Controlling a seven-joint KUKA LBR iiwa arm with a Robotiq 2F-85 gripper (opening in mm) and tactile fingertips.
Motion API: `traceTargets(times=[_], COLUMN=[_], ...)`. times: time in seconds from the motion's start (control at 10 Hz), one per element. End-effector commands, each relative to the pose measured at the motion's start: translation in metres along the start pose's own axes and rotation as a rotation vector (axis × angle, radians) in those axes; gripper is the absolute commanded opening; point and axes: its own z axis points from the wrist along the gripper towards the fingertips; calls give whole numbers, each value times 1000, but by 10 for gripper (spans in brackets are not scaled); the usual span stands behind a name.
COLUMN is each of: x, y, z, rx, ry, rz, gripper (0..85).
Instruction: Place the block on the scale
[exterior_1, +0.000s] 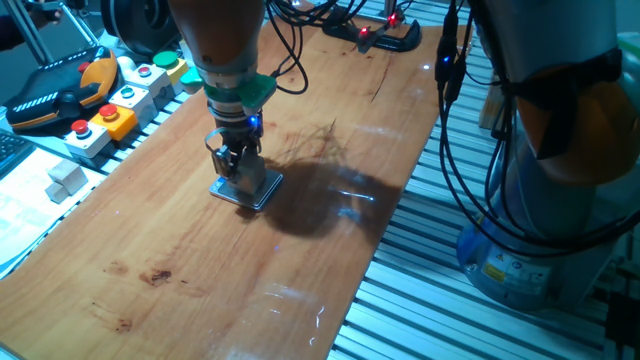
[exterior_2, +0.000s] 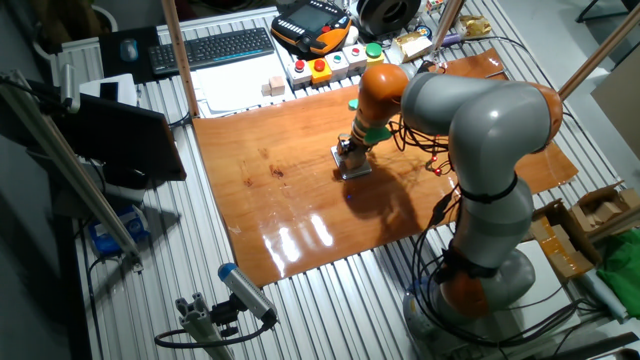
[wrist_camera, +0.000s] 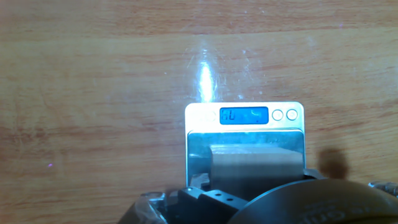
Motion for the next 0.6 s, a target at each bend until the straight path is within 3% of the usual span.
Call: traceTargets(times=[0.0, 0.5], x=[0, -1], y=[0, 0], z=[0, -5], rx=[-3, 6], ry=[3, 1], rz=[-2, 3], gripper=[693, 713])
